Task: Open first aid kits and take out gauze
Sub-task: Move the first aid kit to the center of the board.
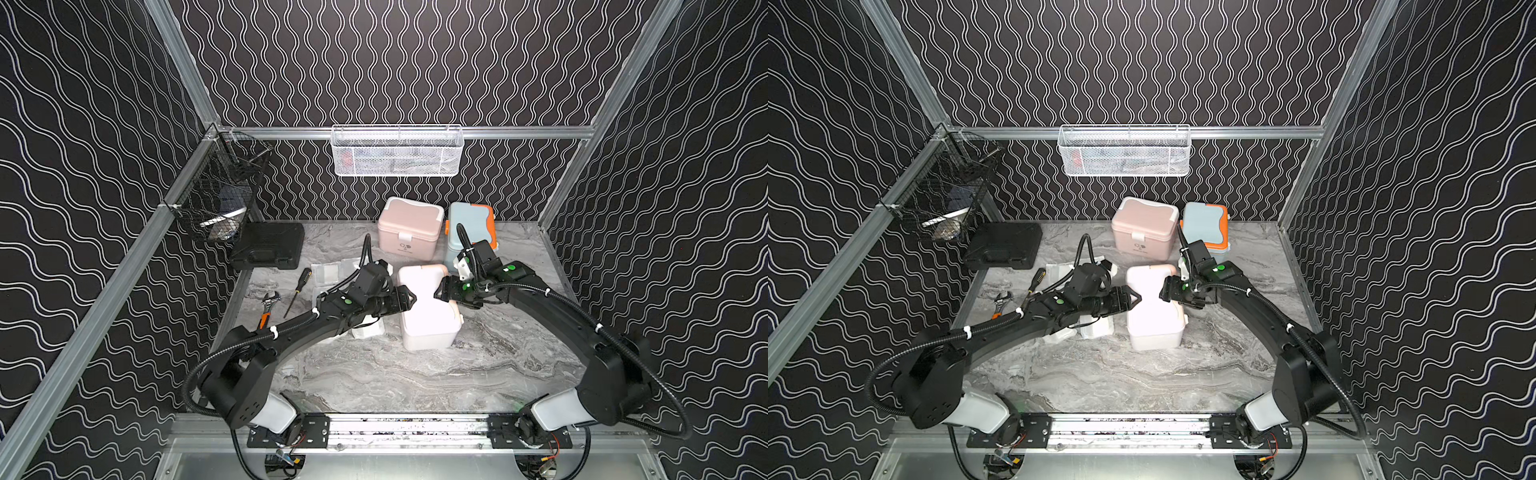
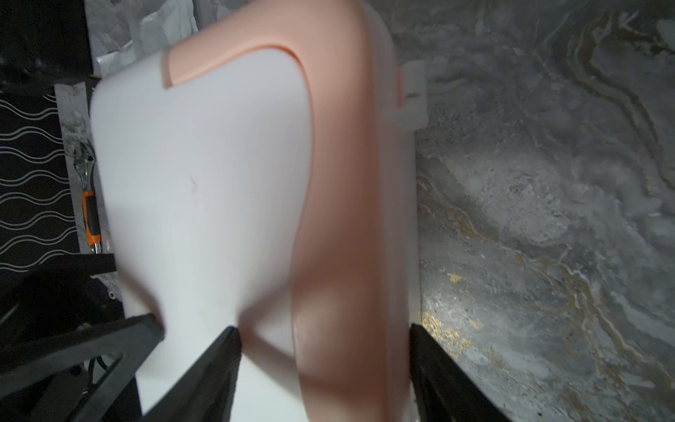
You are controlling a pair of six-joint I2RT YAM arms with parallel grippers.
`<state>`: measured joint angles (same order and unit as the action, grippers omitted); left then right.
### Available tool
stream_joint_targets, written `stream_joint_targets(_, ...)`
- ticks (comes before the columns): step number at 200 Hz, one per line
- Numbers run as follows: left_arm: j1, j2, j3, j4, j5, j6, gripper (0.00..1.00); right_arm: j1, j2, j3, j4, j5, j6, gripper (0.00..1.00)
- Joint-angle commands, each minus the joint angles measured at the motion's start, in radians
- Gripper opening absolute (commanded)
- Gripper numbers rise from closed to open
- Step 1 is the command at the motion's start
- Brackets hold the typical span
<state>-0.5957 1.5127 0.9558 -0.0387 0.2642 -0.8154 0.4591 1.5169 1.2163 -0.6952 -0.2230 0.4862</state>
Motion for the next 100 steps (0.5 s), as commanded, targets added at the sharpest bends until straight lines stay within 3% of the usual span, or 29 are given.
stream_joint_targets(1,0.017,0.03,0.01,0.031,0.114,0.035,0.75,0.001,0.021,-0.006,-0.004,-0.034,-0.001,0.74)
stream_joint_targets(19,0.037,0.017,0.008,0.02,0.12,0.043,0.78,0.001,-0.009,-0.005,-0.031,0.016,-0.004,0.79)
stream_joint_targets(51,0.054,-0.065,0.014,-0.069,0.086,0.085,0.9,0.001,-0.108,0.002,-0.08,0.091,-0.028,1.0)
stream_joint_targets(79,0.054,-0.175,0.014,-0.145,0.045,0.115,0.99,0.001,-0.249,-0.033,-0.04,0.066,-0.054,1.0)
stream_joint_targets(100,0.053,-0.297,-0.012,-0.178,0.012,0.134,0.99,0.008,-0.368,-0.075,0.01,0.053,-0.074,1.0)
